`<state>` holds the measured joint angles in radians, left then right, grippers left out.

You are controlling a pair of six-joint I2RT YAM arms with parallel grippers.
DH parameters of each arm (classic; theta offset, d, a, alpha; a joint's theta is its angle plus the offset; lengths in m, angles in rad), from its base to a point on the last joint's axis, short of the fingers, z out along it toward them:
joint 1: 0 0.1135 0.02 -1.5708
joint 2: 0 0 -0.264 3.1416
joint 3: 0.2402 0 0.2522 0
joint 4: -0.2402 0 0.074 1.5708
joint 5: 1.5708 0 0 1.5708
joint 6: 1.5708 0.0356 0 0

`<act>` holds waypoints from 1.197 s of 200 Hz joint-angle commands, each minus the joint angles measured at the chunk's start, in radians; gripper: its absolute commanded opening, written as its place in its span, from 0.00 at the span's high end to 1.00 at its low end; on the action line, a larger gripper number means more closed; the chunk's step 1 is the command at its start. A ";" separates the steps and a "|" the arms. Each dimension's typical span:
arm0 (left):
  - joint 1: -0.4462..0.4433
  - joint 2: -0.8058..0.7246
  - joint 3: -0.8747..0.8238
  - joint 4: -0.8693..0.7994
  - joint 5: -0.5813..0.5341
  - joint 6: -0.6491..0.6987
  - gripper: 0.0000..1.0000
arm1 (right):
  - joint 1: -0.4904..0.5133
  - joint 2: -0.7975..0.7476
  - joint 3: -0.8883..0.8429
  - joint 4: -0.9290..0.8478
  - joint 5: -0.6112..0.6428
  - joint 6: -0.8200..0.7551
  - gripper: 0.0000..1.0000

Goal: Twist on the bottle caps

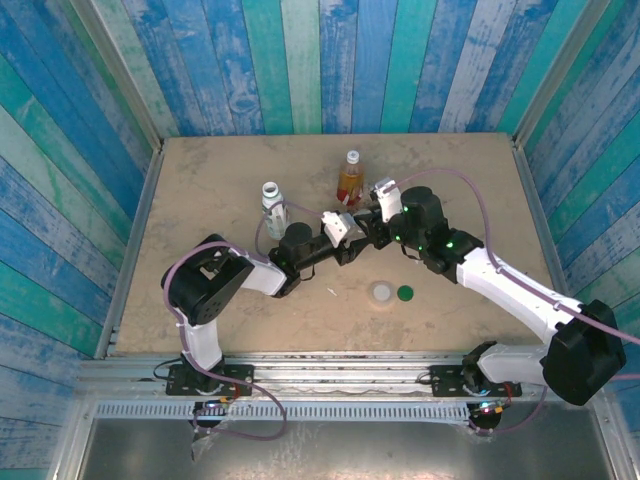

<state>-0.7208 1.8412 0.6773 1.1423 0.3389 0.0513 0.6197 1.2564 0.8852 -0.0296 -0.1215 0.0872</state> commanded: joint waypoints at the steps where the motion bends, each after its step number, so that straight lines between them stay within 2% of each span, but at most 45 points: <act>1: 0.008 0.048 -0.002 0.044 0.010 -0.008 0.48 | 0.008 -0.046 -0.013 0.006 -0.005 -0.004 0.44; 18: 0.008 0.049 -0.018 0.072 0.015 -0.013 0.49 | 0.007 -0.075 -0.027 0.019 0.011 -0.011 0.34; 38: 0.007 0.052 -0.045 0.106 0.021 -0.017 0.51 | 0.007 -0.123 -0.047 0.029 0.032 -0.020 0.29; 79: 0.008 0.075 -0.119 0.256 0.055 -0.038 0.52 | 0.007 -0.218 -0.126 0.025 0.120 -0.016 0.27; 119: 0.008 0.106 -0.186 0.320 0.020 -0.034 0.51 | 0.010 -0.309 -0.206 -0.144 0.213 -0.012 0.25; 150: 0.008 0.176 -0.239 0.468 0.012 -0.067 0.51 | 0.029 -0.375 -0.286 -0.205 0.199 0.049 0.22; 174: 0.008 0.236 -0.263 0.554 0.008 -0.089 0.50 | 0.075 -0.389 -0.331 -0.233 0.206 0.102 0.21; 196: 0.008 0.254 -0.267 0.526 0.005 -0.058 0.49 | 0.137 -0.376 -0.371 -0.210 0.219 0.161 0.21; 239: 0.008 0.273 -0.272 0.537 -0.003 -0.035 0.49 | 0.274 -0.253 -0.378 -0.203 0.302 0.212 0.20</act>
<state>-0.7139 2.0449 0.4217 1.5841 0.3531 -0.0071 0.8375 0.9466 0.5087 -0.2253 0.1127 0.2455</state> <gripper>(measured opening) 0.602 0.798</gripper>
